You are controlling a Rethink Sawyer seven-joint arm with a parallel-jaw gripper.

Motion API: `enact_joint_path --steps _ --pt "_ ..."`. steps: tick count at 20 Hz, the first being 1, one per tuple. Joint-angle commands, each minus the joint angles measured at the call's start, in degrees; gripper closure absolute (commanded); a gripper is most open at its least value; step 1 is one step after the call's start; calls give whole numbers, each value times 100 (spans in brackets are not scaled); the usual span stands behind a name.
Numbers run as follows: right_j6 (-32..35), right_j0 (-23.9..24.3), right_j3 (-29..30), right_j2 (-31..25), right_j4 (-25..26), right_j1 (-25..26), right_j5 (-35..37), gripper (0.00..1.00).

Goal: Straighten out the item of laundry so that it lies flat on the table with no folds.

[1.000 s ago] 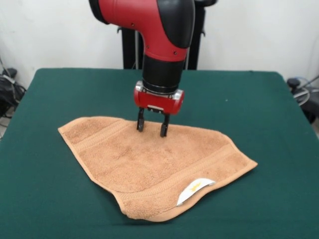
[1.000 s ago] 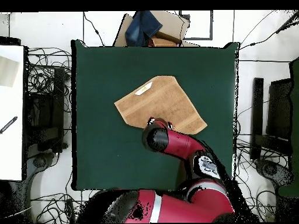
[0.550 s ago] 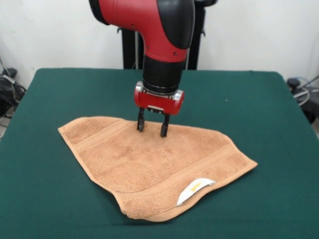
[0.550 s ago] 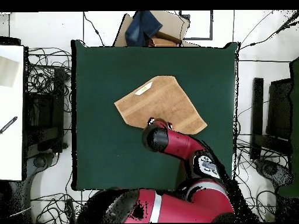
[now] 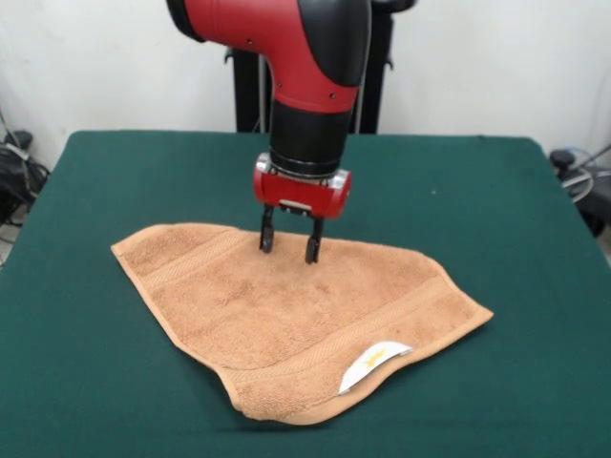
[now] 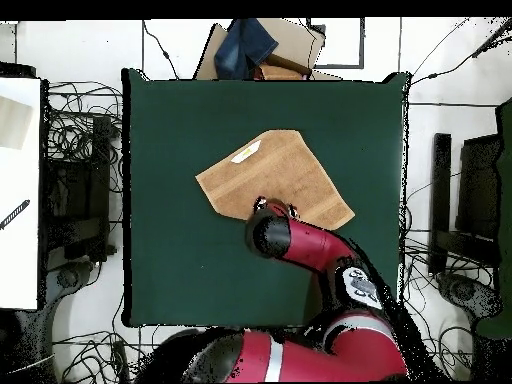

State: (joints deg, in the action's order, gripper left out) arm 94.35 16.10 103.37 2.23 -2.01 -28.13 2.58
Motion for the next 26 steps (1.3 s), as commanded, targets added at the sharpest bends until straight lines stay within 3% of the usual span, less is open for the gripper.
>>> enact_joint_path --steps 1,5,9,13,23,26 --pt "742 -59 -360 -565 -157 -505 659 0" --pt "612 -164 -707 -433 -231 -596 1301 0" --pt "490 -86 -848 -520 -114 -569 1387 0" --pt "433 -499 -1707 -13 -44 -227 2853 0" --pt "1522 -909 -2867 459 -174 612 5092 0" --pt "1706 -880 -2816 501 -230 682 5020 0"
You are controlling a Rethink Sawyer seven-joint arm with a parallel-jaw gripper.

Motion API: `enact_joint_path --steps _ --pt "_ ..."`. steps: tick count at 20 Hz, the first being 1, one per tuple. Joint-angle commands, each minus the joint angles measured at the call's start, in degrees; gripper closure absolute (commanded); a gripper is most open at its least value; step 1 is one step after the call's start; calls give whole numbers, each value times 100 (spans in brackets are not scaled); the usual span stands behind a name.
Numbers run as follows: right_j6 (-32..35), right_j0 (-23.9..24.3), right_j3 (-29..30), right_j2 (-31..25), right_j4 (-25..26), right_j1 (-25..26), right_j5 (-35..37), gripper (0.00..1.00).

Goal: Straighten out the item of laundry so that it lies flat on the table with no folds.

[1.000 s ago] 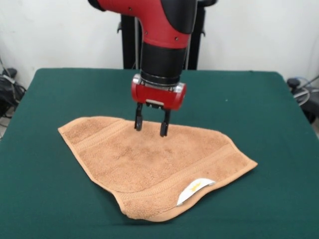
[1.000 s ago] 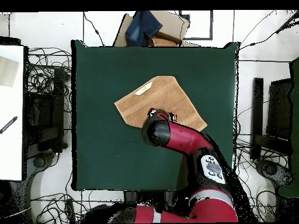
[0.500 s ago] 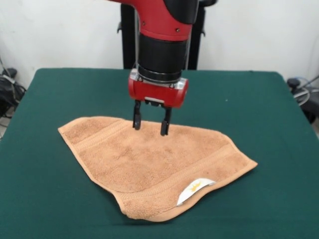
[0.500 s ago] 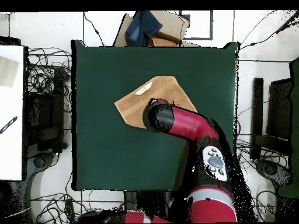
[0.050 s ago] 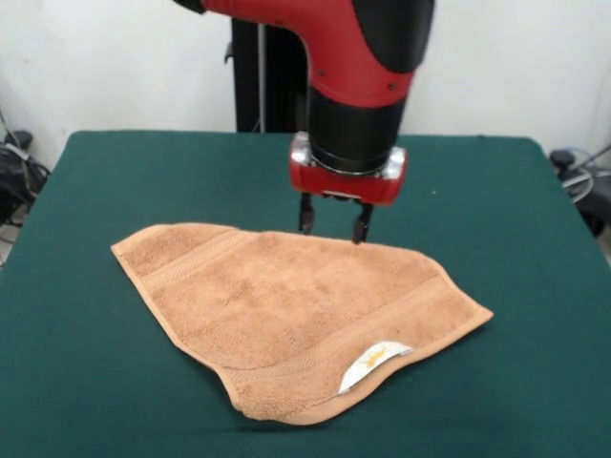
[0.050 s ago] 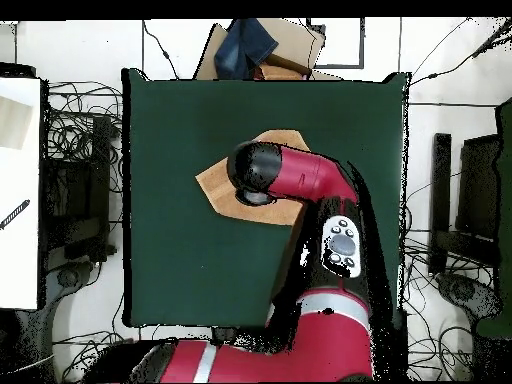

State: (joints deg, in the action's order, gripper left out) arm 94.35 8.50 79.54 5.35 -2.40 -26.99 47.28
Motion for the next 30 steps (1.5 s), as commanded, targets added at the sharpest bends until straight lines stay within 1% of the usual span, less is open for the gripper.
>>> enact_joint_path --steps 1,2,3,9,10,12,14,16,18,25,30 --pt "1695 -77 -333 156 -216 575 348 0" --pt "1684 -34 -233 122 -241 581 146 0" --pt "1587 51 -43 12 -240 556 -529 0" --pt "714 1166 1142 -1384 110 222 -3664 0" --pt "678 1224 1126 -1443 196 238 -3768 0" --pt "861 1213 1197 -1427 319 217 -4062 0" --pt "1102 1157 1400 -1380 391 117 -4425 0" --pt "1194 1161 1531 -1397 449 84 -4808 0" --pt "1221 1161 1632 -1399 410 72 -5015 0" --pt "1108 1044 1742 -1273 197 24 -5119 0" --pt "1105 1054 1831 -1289 177 -41 -5140 0"
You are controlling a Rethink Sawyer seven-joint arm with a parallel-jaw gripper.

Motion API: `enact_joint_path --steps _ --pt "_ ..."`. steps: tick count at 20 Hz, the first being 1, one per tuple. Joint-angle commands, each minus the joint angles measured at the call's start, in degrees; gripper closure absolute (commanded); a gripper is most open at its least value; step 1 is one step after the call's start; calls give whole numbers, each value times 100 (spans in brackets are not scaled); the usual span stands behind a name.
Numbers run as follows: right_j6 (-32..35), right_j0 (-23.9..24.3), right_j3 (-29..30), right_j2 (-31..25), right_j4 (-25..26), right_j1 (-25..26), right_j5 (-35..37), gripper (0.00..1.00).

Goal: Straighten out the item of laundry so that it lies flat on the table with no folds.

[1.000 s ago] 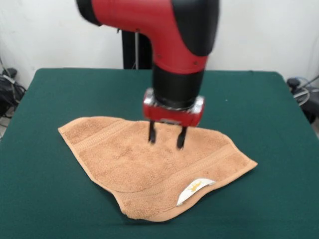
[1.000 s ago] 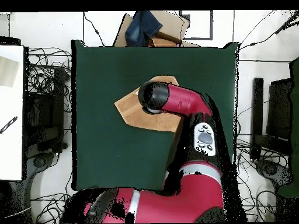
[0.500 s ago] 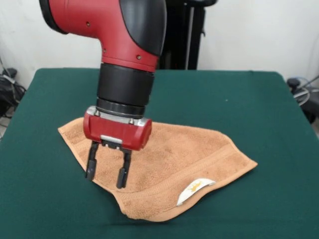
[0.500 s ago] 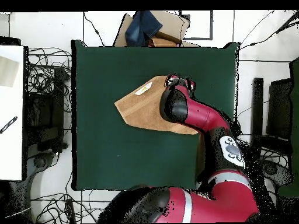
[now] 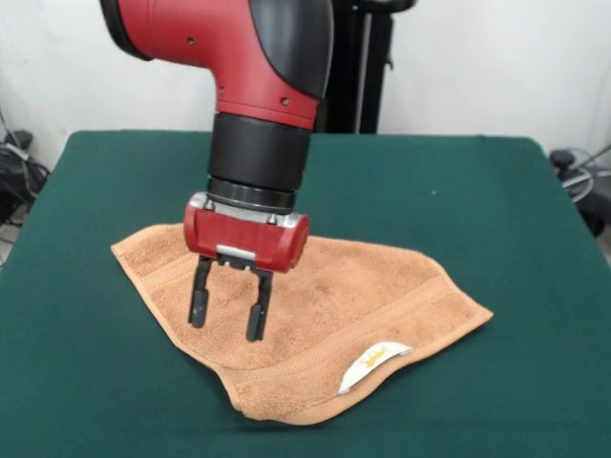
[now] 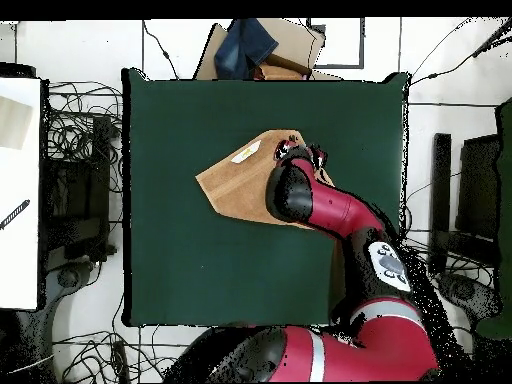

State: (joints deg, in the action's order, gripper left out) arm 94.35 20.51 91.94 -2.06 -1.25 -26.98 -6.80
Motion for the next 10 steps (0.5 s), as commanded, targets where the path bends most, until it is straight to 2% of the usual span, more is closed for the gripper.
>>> enact_joint_path --steps 1,6,10 --pt "1109 -130 624 -566 83 -43 214 0" --pt "1092 -53 590 -636 192 183 -75 0" --pt "1293 -27 795 -637 287 356 -573 0"
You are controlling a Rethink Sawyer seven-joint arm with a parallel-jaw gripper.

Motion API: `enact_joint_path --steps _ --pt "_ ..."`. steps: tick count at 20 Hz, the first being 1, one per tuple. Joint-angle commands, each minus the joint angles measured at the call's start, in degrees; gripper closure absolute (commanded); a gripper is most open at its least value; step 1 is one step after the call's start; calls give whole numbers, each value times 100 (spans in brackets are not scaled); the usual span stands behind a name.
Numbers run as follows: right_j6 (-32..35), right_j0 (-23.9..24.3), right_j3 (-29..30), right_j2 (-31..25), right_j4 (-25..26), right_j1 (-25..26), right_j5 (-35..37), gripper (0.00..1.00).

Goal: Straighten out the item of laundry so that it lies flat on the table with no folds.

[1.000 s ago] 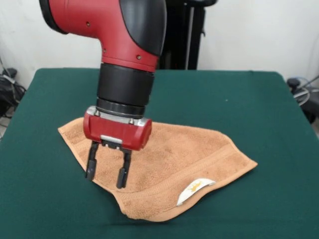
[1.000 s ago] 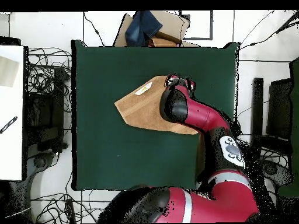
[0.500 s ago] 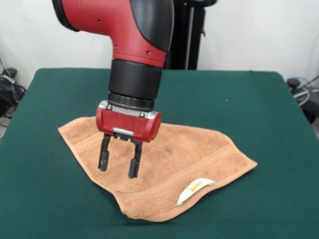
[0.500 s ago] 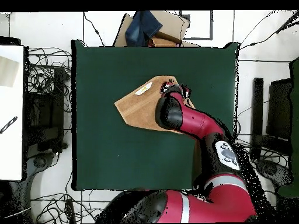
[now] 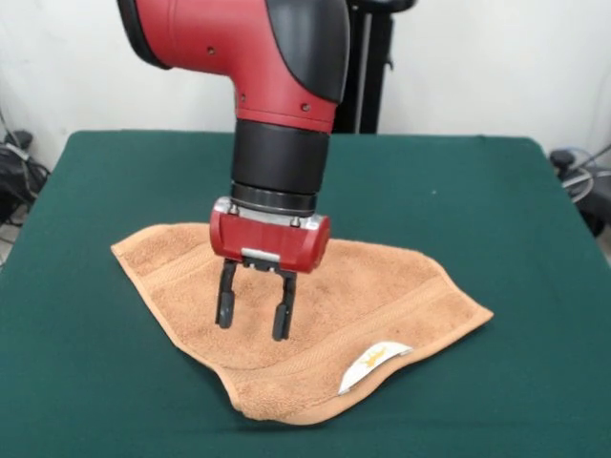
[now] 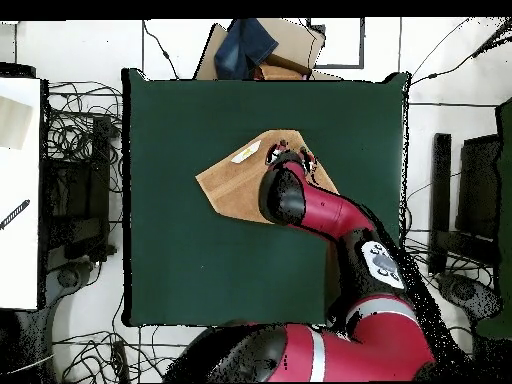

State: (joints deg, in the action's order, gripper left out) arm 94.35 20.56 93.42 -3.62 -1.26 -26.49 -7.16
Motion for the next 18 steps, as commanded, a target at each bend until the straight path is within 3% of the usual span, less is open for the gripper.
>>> enact_joint_path --steps 1,4,9,18 --pt "1400 -29 738 -472 415 346 -943 0" --pt "1581 -172 788 -293 576 549 -1954 0" --pt "1441 -228 762 -198 764 653 -2748 0" --pt "1207 -143 963 -331 676 427 -2442 0"
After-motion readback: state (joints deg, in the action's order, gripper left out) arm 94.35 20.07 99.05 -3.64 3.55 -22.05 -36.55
